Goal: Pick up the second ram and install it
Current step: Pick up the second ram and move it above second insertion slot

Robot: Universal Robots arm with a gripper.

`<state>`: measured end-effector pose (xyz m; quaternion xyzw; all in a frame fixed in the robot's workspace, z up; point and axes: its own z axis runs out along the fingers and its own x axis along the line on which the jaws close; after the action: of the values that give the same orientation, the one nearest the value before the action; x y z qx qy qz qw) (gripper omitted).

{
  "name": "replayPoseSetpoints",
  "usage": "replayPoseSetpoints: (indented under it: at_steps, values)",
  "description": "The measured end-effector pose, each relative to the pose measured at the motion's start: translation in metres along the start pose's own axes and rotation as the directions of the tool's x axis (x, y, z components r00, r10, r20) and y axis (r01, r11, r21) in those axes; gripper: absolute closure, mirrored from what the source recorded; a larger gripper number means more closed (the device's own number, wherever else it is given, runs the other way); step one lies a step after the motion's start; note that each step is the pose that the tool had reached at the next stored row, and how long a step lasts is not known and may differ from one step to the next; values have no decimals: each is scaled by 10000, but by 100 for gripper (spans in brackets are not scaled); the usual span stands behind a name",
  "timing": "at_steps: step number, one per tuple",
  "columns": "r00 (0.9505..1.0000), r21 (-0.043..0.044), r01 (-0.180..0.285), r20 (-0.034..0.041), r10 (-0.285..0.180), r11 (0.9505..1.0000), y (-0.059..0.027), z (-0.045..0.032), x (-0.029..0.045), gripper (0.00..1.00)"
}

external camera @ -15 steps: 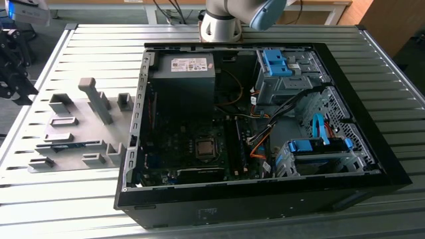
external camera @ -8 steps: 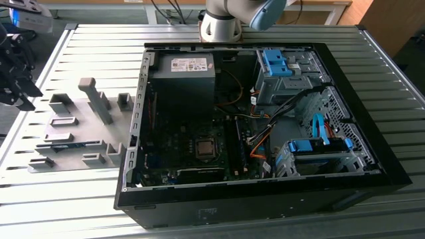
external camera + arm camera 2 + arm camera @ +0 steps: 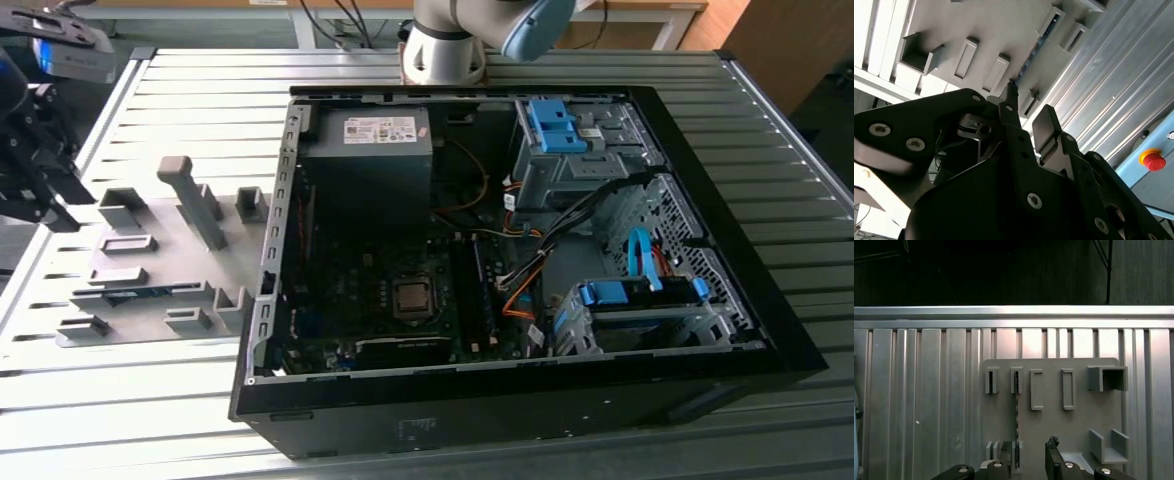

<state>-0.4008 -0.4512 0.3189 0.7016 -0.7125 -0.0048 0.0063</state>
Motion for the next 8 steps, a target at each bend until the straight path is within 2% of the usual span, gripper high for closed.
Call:
replayPoseSetpoints:
  at_steps: [8]
  values:
    - [10000, 0, -1, -1, 1, 10000, 3, 135, 6, 60]
